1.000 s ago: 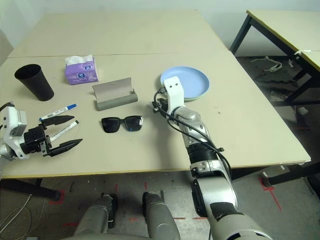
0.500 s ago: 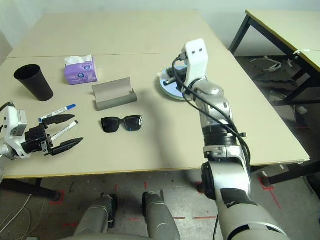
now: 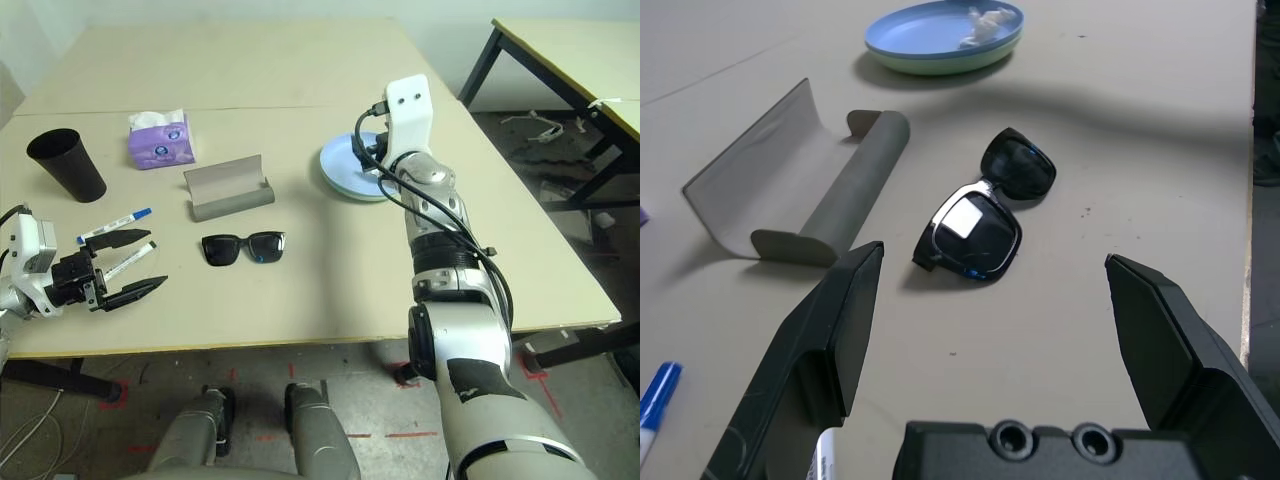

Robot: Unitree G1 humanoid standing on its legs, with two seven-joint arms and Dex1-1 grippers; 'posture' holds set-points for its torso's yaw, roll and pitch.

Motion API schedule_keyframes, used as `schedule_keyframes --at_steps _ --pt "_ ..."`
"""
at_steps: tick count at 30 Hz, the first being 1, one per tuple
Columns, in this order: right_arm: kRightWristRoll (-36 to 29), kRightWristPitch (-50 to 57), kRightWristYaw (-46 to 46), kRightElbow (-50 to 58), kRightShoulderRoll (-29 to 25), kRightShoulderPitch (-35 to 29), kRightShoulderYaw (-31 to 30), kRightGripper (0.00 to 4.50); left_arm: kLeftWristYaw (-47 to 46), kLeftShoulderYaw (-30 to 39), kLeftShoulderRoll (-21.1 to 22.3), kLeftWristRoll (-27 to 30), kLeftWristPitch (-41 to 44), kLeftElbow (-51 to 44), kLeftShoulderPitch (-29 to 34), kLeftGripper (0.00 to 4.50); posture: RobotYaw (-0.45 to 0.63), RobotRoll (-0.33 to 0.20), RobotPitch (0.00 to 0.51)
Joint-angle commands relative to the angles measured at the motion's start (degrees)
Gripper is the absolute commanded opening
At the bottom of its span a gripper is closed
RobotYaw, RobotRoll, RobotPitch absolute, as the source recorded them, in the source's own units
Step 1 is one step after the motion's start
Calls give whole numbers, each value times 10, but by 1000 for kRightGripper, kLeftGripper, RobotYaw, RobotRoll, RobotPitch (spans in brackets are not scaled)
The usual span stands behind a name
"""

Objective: Organize and tidy the items on the table.

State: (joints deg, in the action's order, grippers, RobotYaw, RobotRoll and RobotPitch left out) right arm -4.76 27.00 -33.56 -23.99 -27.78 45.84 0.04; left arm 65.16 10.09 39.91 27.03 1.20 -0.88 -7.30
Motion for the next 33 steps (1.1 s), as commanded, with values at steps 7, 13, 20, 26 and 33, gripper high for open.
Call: schedule_keyframes --at_steps 7,13,20,26,33 --pt "-31 201 -167 357 -98 -24 -173 4483 40 13 29 36 38 -9 14 4500 -117 0 178" --pt "22 153 -226 387 -82 60 -300 4483 74 14 59 56 61 -23 19 4500 -109 0 177" --pt "84 119 -244 280 3 139 -376 4483 87 9 64 60 71 -58 35 4500 -92 0 171" --pt "120 97 -278 251 16 135 -423 4483 74 7 56 52 66 -58 31 4500 -89 0 171" --pt "160 58 -274 175 33 132 -424 4483 54 13 48 44 60 -58 32 4500 -92 0 166"
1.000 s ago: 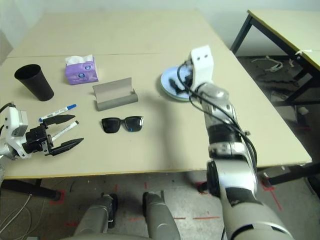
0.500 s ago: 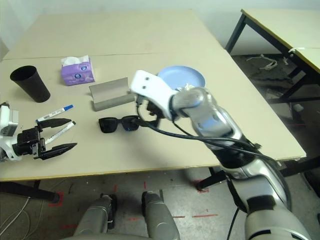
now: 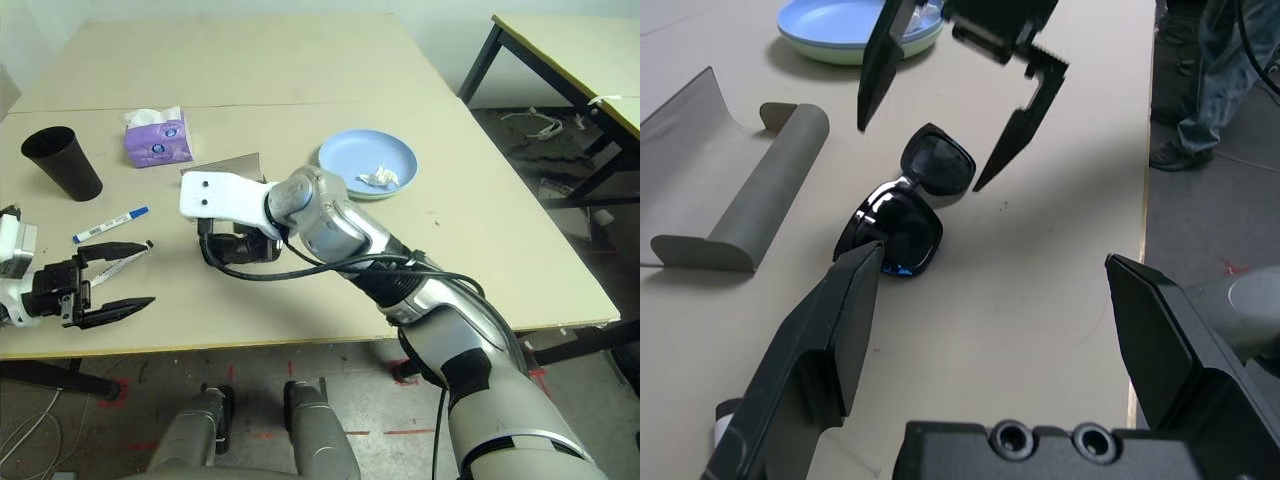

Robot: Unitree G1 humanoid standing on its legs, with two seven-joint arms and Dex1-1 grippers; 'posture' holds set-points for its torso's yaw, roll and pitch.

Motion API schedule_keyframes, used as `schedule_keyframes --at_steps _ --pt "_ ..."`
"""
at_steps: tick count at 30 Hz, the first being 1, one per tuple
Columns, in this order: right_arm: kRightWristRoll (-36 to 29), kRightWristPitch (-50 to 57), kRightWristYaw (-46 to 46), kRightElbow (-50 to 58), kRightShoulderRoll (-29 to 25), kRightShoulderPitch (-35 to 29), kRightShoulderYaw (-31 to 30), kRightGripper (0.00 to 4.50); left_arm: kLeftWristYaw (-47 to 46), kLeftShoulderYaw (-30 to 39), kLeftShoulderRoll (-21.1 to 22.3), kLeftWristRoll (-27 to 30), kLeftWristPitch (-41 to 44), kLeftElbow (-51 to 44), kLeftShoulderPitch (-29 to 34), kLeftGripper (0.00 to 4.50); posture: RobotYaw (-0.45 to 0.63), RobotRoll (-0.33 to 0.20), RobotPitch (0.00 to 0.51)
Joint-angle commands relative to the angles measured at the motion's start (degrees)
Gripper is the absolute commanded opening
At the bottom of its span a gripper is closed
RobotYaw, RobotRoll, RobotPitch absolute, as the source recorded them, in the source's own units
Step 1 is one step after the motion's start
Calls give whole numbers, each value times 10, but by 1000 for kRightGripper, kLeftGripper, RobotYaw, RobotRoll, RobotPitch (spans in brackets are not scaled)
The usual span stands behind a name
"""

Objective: Organize and tidy the items on the table.

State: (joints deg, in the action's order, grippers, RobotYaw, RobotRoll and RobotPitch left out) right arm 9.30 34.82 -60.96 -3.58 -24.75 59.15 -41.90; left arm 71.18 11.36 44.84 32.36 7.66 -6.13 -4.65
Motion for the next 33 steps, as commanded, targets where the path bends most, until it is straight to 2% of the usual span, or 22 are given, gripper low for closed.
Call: schedule_keyframes --at_steps 1,20,33 --pt "26 -29 1 -39 4 -2 -4 4483 -7 2 -1 -9 -5 -6 7 4500 -90 0 165" --pt "91 -96 41 -134 48 -22 15 4483 -32 7 -1 -8 -11 -22 22 4500 -69 0 161" --pt "108 -98 29 -143 45 -33 22 4483 -34 1 -5 -14 -15 -18 22 4500 -72 0 160"
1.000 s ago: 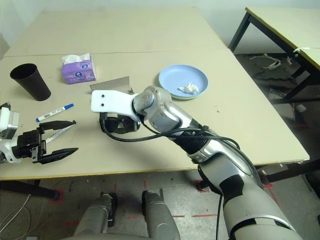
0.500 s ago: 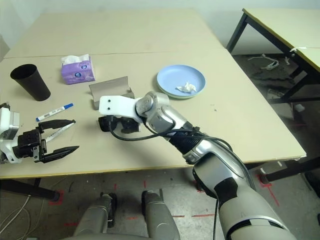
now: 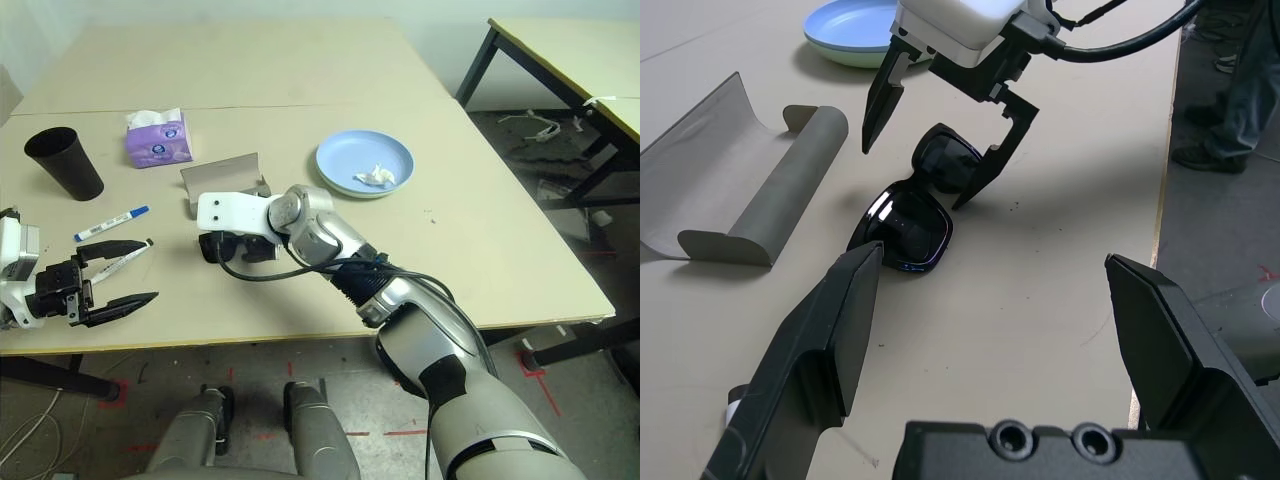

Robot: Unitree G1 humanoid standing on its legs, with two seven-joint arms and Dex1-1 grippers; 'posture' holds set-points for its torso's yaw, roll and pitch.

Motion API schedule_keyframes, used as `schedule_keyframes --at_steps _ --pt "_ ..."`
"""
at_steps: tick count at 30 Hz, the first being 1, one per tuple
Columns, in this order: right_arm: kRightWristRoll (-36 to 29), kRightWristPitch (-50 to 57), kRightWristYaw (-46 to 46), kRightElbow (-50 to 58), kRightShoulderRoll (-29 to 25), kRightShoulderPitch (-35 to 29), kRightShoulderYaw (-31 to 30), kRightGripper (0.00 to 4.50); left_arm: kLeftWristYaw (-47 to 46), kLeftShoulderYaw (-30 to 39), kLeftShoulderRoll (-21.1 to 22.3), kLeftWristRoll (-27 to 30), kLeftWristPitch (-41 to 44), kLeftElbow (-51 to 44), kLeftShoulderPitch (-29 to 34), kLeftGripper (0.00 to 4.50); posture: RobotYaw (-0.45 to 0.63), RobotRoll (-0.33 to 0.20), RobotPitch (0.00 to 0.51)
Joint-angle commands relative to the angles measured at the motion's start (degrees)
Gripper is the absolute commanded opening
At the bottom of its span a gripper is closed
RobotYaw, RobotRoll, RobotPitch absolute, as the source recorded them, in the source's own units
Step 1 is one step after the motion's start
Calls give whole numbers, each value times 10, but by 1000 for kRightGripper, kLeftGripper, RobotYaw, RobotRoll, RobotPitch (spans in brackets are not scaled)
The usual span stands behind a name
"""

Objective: Organize and tidy the items on the table.

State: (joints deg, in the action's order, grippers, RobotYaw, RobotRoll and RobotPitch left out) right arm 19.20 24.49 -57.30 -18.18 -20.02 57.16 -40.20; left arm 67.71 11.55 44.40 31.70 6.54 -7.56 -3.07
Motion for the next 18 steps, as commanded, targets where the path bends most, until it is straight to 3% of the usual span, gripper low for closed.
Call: schedule_keyframes --at_steps 1,3,6,15,17,18 --pt "10 7 -9 5 -2 -15 6 4483 1 -1 -1 -8 -5 -3 6 4500 -70 0 159" --pt "12 11 -16 11 -3 -18 5 4483 0 -1 -1 -9 -5 -2 5 4500 -67 0 156" --pt "12 20 -27 25 -3 -23 5 3907 -2 0 -2 -10 -7 -1 6 4500 -63 0 153" --pt "7 48 -53 56 -7 -37 16 675 -13 5 -4 -10 -12 0 8 4500 -60 0 150" --pt "7 54 -59 63 -11 -40 17 183 -15 3 -6 -9 -13 0 7 4500 -62 0 151" --pt "7 57 -61 66 -12 -42 17 186 -16 1 -7 -9 -13 -1 7 4500 -62 0 151"
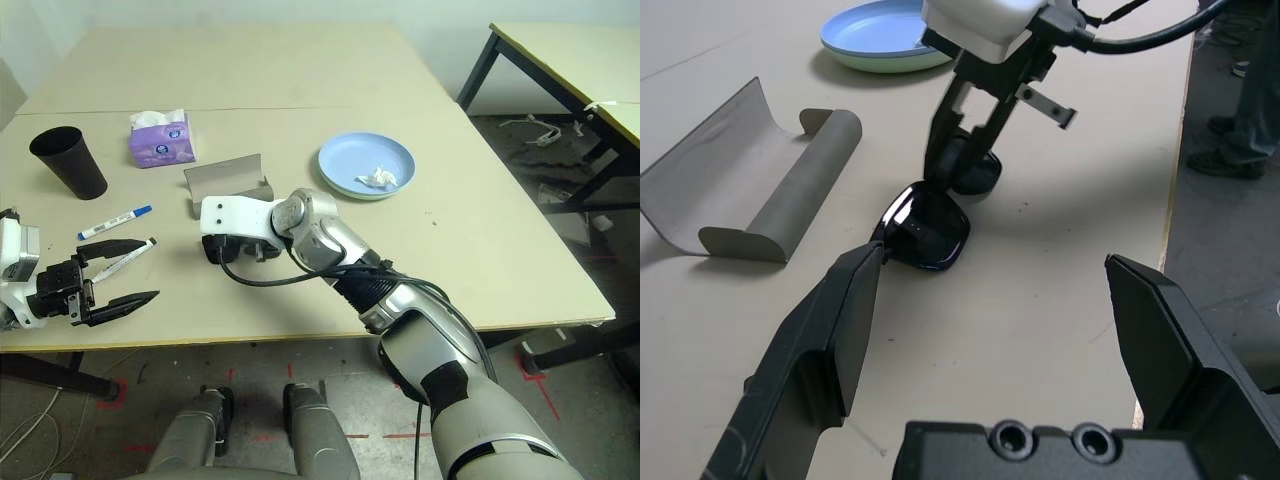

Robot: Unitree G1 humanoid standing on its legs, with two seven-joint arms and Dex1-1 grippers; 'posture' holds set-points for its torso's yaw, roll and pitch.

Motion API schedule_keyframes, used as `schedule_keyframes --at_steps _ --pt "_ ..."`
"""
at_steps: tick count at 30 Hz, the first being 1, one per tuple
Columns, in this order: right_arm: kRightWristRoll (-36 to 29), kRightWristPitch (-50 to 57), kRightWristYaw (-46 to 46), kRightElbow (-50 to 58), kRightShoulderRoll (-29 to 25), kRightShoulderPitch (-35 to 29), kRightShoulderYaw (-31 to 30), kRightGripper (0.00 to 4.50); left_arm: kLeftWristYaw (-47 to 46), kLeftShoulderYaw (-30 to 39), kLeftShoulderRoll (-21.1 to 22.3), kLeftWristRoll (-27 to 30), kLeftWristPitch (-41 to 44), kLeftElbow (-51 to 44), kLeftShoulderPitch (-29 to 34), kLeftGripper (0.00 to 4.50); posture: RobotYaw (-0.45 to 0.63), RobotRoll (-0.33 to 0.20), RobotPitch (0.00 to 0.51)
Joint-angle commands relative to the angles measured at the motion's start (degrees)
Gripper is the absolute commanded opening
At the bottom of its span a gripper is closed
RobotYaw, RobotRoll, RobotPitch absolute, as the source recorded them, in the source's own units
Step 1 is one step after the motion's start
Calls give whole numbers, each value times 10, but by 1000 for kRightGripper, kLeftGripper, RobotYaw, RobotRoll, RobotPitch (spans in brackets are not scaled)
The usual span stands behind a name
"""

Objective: Organize and tidy the items on the table.

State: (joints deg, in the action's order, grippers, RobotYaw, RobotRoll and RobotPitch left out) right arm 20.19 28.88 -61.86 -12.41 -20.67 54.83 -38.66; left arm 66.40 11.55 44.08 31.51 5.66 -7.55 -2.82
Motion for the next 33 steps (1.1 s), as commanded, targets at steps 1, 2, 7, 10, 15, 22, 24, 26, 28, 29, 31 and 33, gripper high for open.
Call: schedule_keyframes --at_steps 1,2,7,10,15,22,24,26,28,29,31,33 --pt "-3 16 -18 12 -8 -20 1 186 -4 0 -5 -7 -4 -2 4 4500 -64 0 152" --pt "-4 19 -20 16 -9 -22 1 186 -5 -1 -6 -8 -4 -2 3 4500 -64 0 152" --pt "-1 20 -26 21 -15 -19 2 186 -7 -2 -8 -7 -4 -2 1 4500 -66 0 156" --pt "2 6 -20 11 -15 3 11 186 -6 -1 -7 -7 -4 1 2 4500 -70 0 161" --pt "1 -31 -7 -23 -5 53 28 185 -26 9 -15 0 6 6 0 4500 -71 0 163" --pt "13 -123 30 -129 40 100 26 185 -110 39 -28 -8 41 38 -25 4500 -68 0 166" --pt "18 -155 48 -170 57 115 27 185 -133 43 -29 -17 50 42 -24 4500 -68 0 166" --pt "24 -186 60 -211 70 130 27 185 -140 44 -30 -18 53 40 -17 4500 -57 0 168" --pt "30 -216 75 -255 83 147 29 185 -145 46 -31 -12 61 29 -7 4500 -53 0 172" --pt "34 -235 87 -281 90 157 30 185 -147 47 -32 -9 68 23 -2 4500 -53 0 172" --pt "41 -267 109 -330 102 177 33 185 -153 48 -31 -7 77 15 7 4500 -49 0 172" --pt "48 -296 144 -382 116 200 37 185 -157 48 -32 -8 83 9 14 4500 -38 0 174"
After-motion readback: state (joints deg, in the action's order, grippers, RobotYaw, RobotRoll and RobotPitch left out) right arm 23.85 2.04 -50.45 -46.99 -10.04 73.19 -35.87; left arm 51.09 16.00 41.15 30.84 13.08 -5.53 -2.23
